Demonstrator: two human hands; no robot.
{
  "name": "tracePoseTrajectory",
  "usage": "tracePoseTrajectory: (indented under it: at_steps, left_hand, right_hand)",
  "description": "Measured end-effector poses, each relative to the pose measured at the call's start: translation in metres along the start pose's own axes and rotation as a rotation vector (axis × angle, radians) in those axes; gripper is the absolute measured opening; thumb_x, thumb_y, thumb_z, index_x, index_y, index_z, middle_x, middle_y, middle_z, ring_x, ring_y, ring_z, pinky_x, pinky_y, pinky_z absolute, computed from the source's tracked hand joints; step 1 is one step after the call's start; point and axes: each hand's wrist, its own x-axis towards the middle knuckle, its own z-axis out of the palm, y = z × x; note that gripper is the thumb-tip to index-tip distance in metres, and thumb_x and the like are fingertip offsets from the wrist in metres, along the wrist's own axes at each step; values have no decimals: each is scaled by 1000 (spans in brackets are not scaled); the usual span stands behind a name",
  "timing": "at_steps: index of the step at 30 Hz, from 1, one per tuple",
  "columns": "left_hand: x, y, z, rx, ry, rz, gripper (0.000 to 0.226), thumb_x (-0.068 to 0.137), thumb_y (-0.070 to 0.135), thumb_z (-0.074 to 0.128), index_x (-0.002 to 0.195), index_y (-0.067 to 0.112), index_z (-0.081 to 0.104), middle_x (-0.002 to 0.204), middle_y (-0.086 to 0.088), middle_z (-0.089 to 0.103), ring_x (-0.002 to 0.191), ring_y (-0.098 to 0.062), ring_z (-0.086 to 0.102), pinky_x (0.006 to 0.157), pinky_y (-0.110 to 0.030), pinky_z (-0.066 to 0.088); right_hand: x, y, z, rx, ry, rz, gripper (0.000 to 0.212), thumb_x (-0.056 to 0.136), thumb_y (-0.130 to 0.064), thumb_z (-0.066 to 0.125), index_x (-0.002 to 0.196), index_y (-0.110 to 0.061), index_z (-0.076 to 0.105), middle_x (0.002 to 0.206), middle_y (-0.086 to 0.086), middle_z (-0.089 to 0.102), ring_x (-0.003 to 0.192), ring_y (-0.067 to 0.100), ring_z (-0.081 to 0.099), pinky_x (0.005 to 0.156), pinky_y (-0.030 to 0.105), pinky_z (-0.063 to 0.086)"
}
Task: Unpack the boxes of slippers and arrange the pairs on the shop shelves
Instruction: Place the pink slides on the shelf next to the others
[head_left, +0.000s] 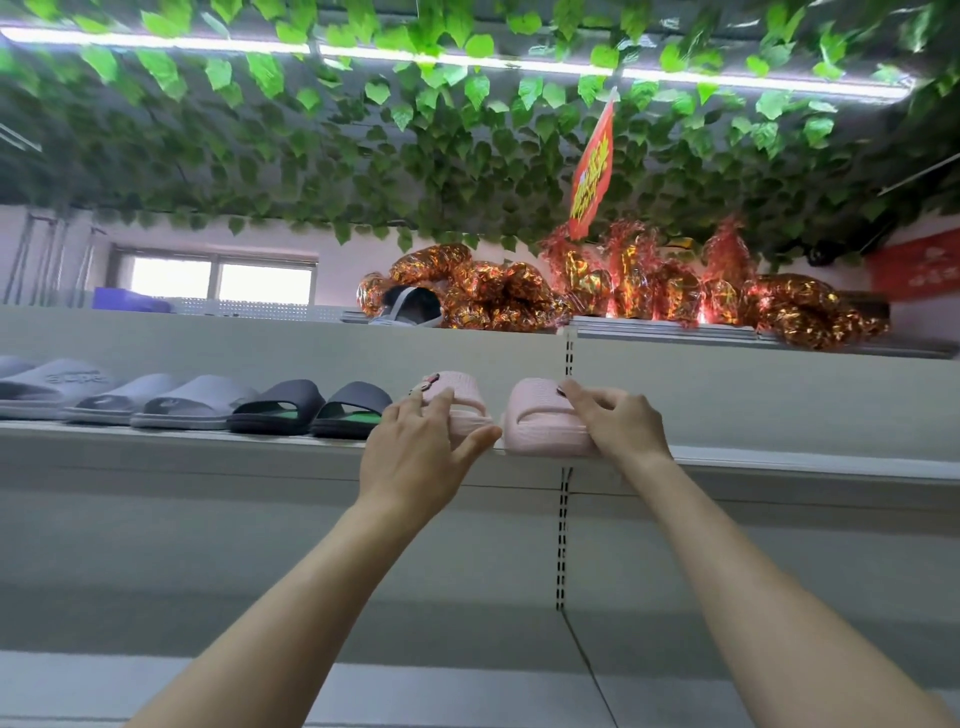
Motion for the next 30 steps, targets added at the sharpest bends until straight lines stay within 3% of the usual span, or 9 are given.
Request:
tracePoseTrajectory:
  at_steps: [3,6,13,17,24,30]
  left_hand:
    - [6,-4,7,-6,7,6,81,88,76,36,151,24,38,155,-6,40,139,-28,37,112,-41,33]
    - [12,-9,16,-10,9,12,79,89,74,39,150,24,39,154,-6,41,138,-28,38,111,-41,33]
    - [31,-17,40,-10,0,11,74,90,71,42,145,22,44,151,-5,45,133,-30,42,107,-41,37]
    - [40,-19,53,6,17,3,72,90,70,44,144,22,45,149,-7,47,132,-30,43,106,-40,38]
    - [42,-19,66,6,107,21,83,82,78,24,133,19,53,136,-7,57,119,-29,51,96,-40,45]
    - [42,-15,66,-4,88,-15,73,87,72,36,133,17,53,137,-9,56,121,-30,49,99,-39,41]
  right_hand:
    - [-20,-3,8,-86,2,-166,83,82,-84,45,135,-22,62,128,2,66,106,18,58,83,29,46]
    - [-35,3,21,-280,75,-327,99,71,-95,38,140,-26,55,141,-3,57,125,18,52,92,35,50]
    - [-12,11,43,-451,64,-374,110,66,-98,27,142,-22,52,146,-2,53,135,18,44,99,36,46]
    - [3,17,53,-440,12,-382,127,60,-103,9,145,-17,48,150,3,49,139,21,40,106,36,41]
    - [14,24,60,-405,-31,-390,109,70,-89,29,147,-13,44,152,7,46,140,24,38,110,36,37]
    - [16,23,61,-429,-94,-346,100,78,-84,37,149,-13,39,156,8,40,143,26,34,111,42,37]
